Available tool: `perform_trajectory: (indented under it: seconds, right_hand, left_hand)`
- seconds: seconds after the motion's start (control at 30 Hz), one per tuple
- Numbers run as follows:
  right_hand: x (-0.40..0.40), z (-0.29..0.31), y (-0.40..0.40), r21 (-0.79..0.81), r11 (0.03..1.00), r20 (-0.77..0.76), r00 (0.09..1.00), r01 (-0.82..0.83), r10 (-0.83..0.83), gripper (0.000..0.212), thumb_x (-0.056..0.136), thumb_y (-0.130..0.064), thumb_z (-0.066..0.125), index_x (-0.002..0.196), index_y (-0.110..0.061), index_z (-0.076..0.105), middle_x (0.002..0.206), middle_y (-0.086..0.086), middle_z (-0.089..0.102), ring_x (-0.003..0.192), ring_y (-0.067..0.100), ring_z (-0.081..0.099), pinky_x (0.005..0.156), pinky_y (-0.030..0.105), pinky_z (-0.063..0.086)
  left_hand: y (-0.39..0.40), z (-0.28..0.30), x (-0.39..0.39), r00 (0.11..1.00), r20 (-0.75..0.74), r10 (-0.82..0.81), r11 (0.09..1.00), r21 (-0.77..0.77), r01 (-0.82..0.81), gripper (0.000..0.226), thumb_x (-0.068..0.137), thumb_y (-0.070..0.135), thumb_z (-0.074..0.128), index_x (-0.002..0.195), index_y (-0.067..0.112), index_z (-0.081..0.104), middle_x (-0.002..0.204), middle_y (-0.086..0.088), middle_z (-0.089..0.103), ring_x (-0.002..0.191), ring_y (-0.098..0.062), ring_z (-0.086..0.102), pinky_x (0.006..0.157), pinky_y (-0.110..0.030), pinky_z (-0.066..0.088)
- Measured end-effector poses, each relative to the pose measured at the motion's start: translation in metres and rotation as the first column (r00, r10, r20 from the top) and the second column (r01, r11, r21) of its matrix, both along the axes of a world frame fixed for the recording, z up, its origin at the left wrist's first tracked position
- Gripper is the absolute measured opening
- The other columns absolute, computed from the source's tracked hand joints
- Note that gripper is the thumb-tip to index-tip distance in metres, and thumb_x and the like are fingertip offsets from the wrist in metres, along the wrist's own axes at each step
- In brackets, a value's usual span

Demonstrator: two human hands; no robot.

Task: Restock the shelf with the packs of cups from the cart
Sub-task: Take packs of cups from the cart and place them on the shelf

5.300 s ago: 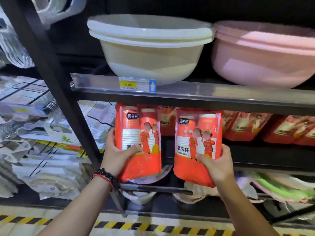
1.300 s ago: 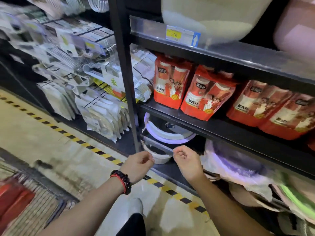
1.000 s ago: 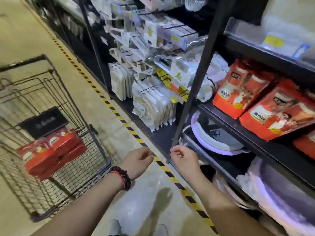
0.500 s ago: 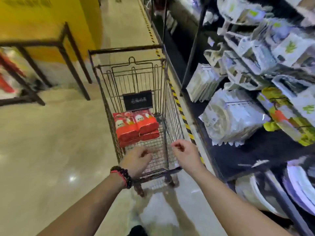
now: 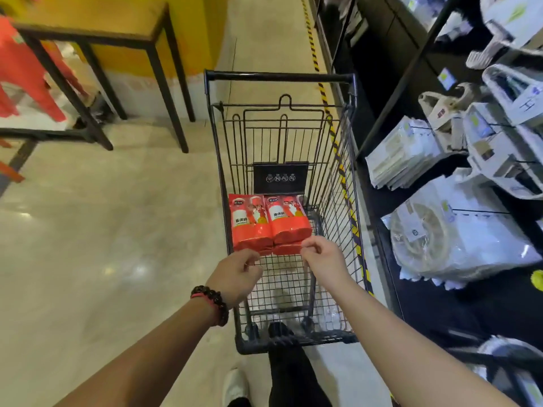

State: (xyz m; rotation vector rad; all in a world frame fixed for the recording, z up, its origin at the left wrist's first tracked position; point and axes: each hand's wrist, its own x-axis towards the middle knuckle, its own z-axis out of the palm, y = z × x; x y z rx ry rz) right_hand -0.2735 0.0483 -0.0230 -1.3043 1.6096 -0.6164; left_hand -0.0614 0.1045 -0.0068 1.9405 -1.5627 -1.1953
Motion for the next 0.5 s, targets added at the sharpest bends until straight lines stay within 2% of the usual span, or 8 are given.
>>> perform_trajectory:
  seconds: [0.07, 0.17, 0.27, 0.37, 0.43, 0.5]
  right_hand:
    - [0.004, -0.012, -0.033, 0.015, 1.000, -0.014, 1.000, -0.022, 0.022, 0.020, 0.093, -0.014, 0.061, 0.088, -0.032, 0.067, 0.080, -0.007, 0.067, 0.049, 0.000, 0.052, 0.043, 0.016, 0.040]
    - [0.009, -0.037, -0.087, 0.069, 0.995, -0.023, 0.997, -0.068, 0.070, 0.016, 0.094, -0.020, 0.060, 0.089, -0.034, 0.067, 0.089, -0.010, 0.068, 0.068, 0.007, 0.059, 0.055, 0.022, 0.045]
    - [0.009, -0.068, -0.139, 0.117, 0.989, -0.072, 0.992, -0.095, 0.104, 0.014, 0.093, -0.023, 0.061, 0.089, -0.035, 0.066, 0.093, -0.014, 0.066, 0.080, 0.007, 0.061, 0.064, 0.025, 0.047]
    - [0.005, -0.105, -0.185, 0.192, 0.977, -0.103, 0.989, -0.089, 0.110, 0.010, 0.093, -0.020, 0.061, 0.099, -0.024, 0.068, 0.093, -0.003, 0.068, 0.069, 0.011, 0.057, 0.055, 0.023, 0.038]
    - [0.002, -0.129, -0.210, 0.238, 0.967, -0.136, 0.982, -0.096, 0.131, 0.008, 0.093, -0.022, 0.060, 0.093, -0.027, 0.066, 0.093, -0.001, 0.068, 0.073, 0.016, 0.058, 0.057, 0.025, 0.037]
    - [0.000, -0.153, -0.230, 0.271, 0.957, -0.173, 0.972, -0.105, 0.156, 0.007, 0.093, -0.024, 0.060, 0.090, -0.028, 0.064, 0.091, -0.002, 0.067, 0.078, 0.017, 0.059, 0.061, 0.026, 0.040]
  left_hand:
    - [-0.028, -0.003, -0.002, 1.000, 0.005, -0.003, 1.000, 0.004, 0.003, 0.006, 0.093, 0.029, 0.055, 0.098, 0.031, 0.058, 0.096, 0.008, 0.059, 0.081, -0.006, 0.055, 0.059, -0.010, 0.039]
    - [-0.074, -0.011, -0.004, 1.000, 0.010, 0.027, 0.999, 0.033, -0.028, 0.008, 0.093, 0.025, 0.056, 0.088, 0.033, 0.056, 0.089, 0.010, 0.059, 0.075, -0.003, 0.054, 0.056, -0.014, 0.039]
    - [-0.115, -0.029, -0.010, 0.998, 0.016, 0.066, 0.991, 0.118, -0.068, 0.010, 0.093, 0.026, 0.055, 0.090, 0.035, 0.053, 0.089, 0.014, 0.058, 0.076, 0.001, 0.054, 0.057, -0.016, 0.038]
    - [-0.150, -0.049, -0.016, 0.993, -0.010, 0.120, 0.967, 0.226, -0.115, 0.014, 0.095, 0.028, 0.055, 0.107, 0.036, 0.056, 0.097, 0.015, 0.057, 0.075, 0.000, 0.056, 0.053, -0.014, 0.042]
    - [-0.171, -0.063, -0.019, 0.987, -0.017, 0.162, 0.949, 0.277, -0.151, 0.029, 0.096, 0.031, 0.055, 0.124, 0.029, 0.058, 0.106, 0.012, 0.059, 0.078, -0.003, 0.059, 0.053, -0.015, 0.044]
    - [-0.187, -0.078, -0.020, 0.982, -0.023, 0.188, 0.931, 0.322, -0.171, 0.036, 0.095, 0.033, 0.053, 0.130, 0.024, 0.055, 0.118, 0.005, 0.061, 0.087, -0.010, 0.062, 0.062, -0.021, 0.050]
